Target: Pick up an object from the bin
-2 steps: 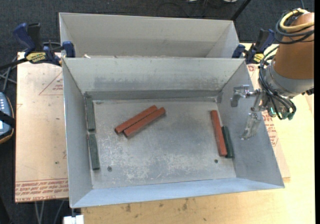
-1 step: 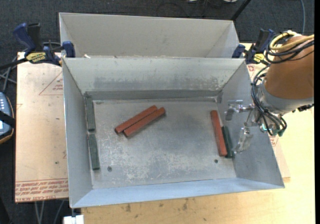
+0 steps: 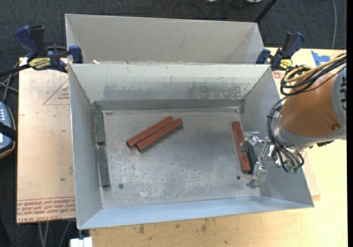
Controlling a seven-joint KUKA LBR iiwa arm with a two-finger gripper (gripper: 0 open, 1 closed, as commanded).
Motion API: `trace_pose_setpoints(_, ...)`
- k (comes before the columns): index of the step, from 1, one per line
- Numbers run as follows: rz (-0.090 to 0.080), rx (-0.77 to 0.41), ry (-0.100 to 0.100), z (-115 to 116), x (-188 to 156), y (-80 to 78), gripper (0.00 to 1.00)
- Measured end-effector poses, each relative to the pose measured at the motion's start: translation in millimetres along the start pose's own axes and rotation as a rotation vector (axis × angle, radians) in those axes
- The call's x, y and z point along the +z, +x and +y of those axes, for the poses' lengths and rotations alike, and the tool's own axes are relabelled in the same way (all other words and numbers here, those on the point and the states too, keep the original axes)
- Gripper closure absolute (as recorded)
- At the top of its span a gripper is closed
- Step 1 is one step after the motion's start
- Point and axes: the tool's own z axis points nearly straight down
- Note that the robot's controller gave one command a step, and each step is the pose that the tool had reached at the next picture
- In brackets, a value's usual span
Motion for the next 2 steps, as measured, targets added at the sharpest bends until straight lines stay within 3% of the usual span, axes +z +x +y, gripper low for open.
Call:
trace_pose_setpoints(1, 0.002, -0.050, -0.001, -26, 43, -10.0, 0.00)
trace_pose_setpoints(2, 0.000, -0.171, 0.001, -16, 42, -21.3, 0.00)
